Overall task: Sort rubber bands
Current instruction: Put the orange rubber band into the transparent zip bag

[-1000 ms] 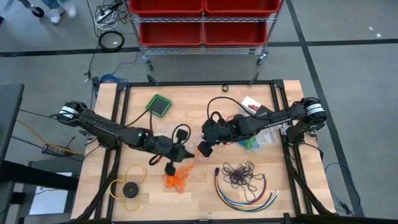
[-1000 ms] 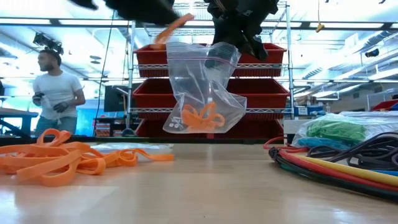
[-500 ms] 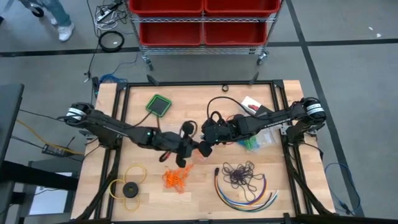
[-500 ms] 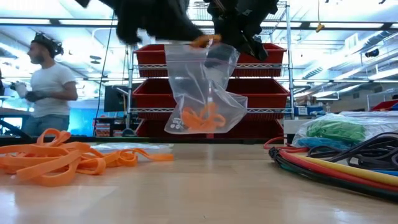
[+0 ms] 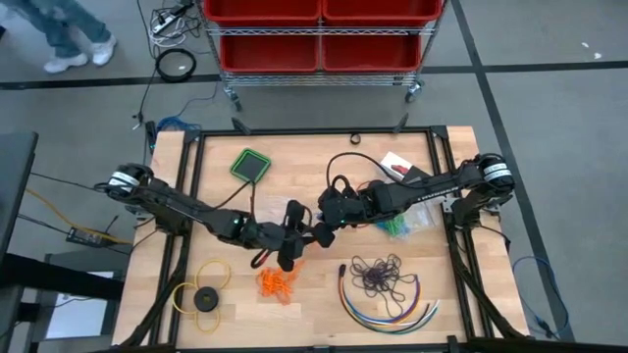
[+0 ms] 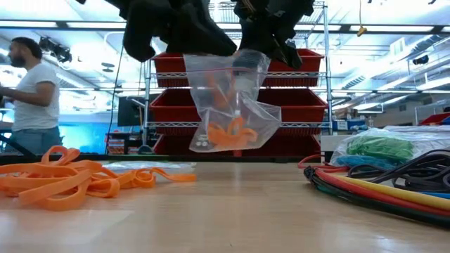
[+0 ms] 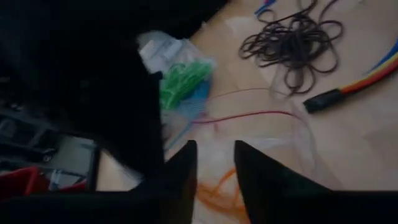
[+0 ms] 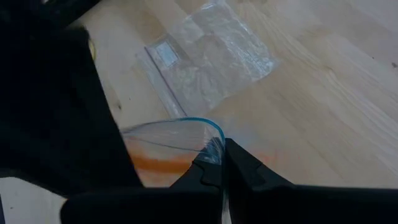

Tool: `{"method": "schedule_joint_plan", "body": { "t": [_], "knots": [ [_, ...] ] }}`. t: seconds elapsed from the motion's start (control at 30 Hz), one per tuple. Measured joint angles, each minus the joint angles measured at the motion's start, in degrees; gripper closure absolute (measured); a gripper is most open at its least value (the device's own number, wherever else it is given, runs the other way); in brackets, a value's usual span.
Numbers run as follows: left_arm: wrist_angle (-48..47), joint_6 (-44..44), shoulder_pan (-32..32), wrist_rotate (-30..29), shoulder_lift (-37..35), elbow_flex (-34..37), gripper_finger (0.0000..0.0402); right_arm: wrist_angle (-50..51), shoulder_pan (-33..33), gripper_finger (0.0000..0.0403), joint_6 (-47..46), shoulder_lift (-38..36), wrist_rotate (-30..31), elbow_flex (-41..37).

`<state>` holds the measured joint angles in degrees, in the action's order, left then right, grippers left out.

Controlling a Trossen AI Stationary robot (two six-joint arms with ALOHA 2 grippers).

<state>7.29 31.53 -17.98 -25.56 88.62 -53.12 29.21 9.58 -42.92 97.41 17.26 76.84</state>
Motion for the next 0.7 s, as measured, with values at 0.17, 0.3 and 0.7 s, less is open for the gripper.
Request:
{"method": "schedule_joint_plan", "body": {
  "t": [0.17, 0.3, 0.7],
  "knots": [
    [-0.6, -0.2, -1.9, -7.1, -1.5, 0.0, 0.0219, 0.0, 0.1, 0.0403, 0.0, 0.0, 0.0, 0.0],
    [-3.4, -1.3, -3.6, -7.7, -4.3, 0.0, 0.0188, 0.0, 0.1, 0.0403, 0.2, 0.0, 0.0, 0.0],
    [-33.9, -30.1, -6.1, 18.8, -13.0, 2.2, 0.0187, 0.0, 0.2, 0.0403, 0.5, 0.0, -0.1, 0.0]
  ]
}}
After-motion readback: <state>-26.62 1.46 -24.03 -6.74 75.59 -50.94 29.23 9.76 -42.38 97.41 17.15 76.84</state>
